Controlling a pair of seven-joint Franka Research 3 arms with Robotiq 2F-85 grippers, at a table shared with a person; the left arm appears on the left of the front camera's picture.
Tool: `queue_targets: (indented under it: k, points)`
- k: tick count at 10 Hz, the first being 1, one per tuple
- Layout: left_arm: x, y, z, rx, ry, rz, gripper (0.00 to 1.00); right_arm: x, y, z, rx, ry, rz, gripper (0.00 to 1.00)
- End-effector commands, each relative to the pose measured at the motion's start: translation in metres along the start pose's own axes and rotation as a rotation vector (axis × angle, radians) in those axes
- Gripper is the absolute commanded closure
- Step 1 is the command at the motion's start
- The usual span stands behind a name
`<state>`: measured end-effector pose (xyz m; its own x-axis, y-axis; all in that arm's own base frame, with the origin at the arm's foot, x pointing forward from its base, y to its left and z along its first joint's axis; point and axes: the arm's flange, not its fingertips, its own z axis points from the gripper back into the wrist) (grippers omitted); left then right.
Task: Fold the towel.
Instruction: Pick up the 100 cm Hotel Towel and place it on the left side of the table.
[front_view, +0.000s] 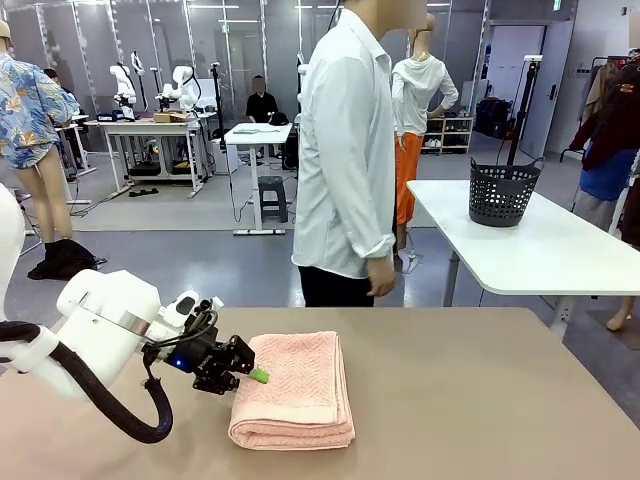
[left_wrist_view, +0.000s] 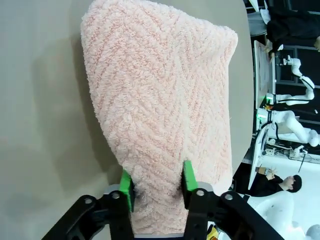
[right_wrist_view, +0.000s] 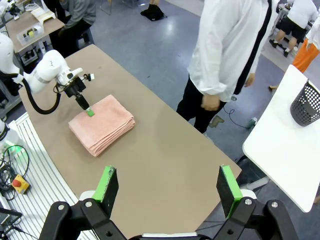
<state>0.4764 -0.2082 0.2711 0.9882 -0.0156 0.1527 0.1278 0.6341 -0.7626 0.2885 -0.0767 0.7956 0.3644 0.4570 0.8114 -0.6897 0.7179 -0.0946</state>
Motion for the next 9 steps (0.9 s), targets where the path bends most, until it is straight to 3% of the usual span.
queue_targets:
  k: [1,5,9]
  points:
    - [0.004,0.003,-0.011,-0.017,-0.004,-0.002,0.96,0.0,0.0,0.0,-0.002,0.003,-0.003,0.0]
    - [0.009,-0.006,-0.001,-0.04,-0.032,-0.043,1.0,0.0,0.0,0.0,-0.002,0.003,-0.003,0.0]
    - [0.019,-0.002,0.063,-0.038,-0.028,-0.128,1.0,0.0,0.0,0.0,-0.002,0.003,-0.003,0.0]
